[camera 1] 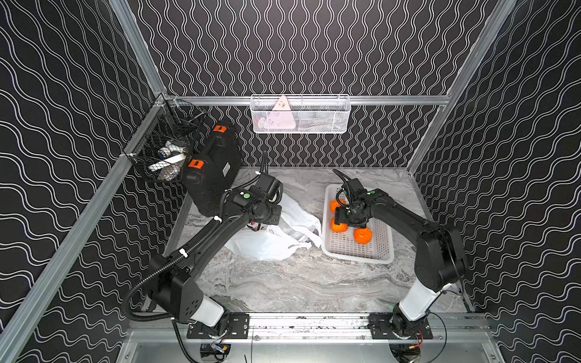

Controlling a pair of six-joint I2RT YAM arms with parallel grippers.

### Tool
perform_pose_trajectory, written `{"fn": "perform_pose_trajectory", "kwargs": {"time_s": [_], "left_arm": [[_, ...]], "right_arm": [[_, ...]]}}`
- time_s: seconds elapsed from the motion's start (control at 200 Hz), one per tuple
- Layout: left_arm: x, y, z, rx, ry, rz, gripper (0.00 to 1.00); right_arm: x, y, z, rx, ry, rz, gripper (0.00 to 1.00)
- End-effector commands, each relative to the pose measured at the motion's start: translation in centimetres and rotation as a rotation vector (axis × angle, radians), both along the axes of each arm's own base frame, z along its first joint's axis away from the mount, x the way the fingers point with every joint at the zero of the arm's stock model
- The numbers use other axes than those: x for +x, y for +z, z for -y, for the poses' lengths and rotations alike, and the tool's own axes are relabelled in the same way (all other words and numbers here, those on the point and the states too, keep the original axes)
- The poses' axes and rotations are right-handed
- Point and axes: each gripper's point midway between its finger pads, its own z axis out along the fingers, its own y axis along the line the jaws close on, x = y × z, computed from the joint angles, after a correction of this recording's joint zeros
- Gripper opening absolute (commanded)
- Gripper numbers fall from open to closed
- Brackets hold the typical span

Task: Place the oranges into plastic bags & tie knots
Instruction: Pick up the orange from the basket.

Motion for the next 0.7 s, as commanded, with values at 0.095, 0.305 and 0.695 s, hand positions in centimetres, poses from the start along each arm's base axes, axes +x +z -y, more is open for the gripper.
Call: {"fn": "perform_pose_trajectory", "kwargs": {"time_s": [0.095,0.305,0.695], "left_arm": [[-0.5,-0.3,0.1,-0.006,-0.014,-0.019,0.0],[-0.5,-0.3,0.0,0.004,-0.02,-0.024,0.0],[0.1,0.1,0.5,-0.008,-0.021,-0.015,0.0]], "right_arm": [[1.8,-2.1,-1.5,0.044,0.037,-0.003,0.78],[3.2,-2.3,-1.1,0.019,0.025,0.015,0.6],[-1.2,9.0,-4.6,0.392,0.06,0.15,0.45]]}}
